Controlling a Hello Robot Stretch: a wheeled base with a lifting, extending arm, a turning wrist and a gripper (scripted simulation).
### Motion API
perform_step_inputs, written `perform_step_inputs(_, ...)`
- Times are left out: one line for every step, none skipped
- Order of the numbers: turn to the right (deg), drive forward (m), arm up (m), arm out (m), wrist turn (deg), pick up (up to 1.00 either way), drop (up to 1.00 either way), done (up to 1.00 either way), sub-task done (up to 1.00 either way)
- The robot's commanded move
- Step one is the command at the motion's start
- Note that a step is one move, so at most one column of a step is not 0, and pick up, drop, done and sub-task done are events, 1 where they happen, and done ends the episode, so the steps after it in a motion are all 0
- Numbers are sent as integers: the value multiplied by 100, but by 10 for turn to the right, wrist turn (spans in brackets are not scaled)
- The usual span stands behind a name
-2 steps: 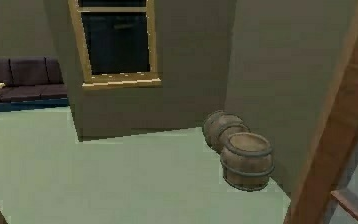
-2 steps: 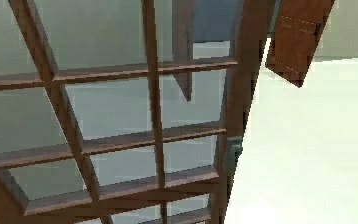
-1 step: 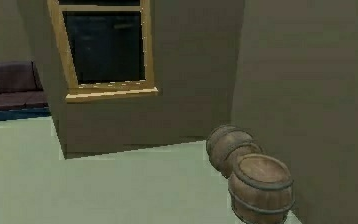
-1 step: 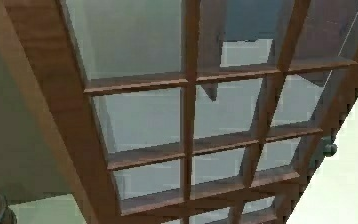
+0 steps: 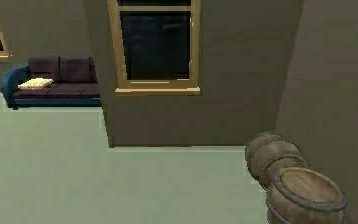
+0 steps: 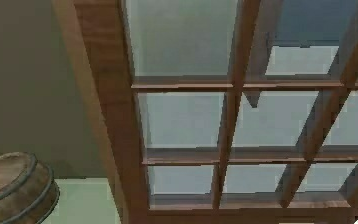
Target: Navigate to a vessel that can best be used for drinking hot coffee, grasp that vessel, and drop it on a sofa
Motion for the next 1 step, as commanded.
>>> perform_step_inputs(0,45,0,0,0,0,0,0,0)
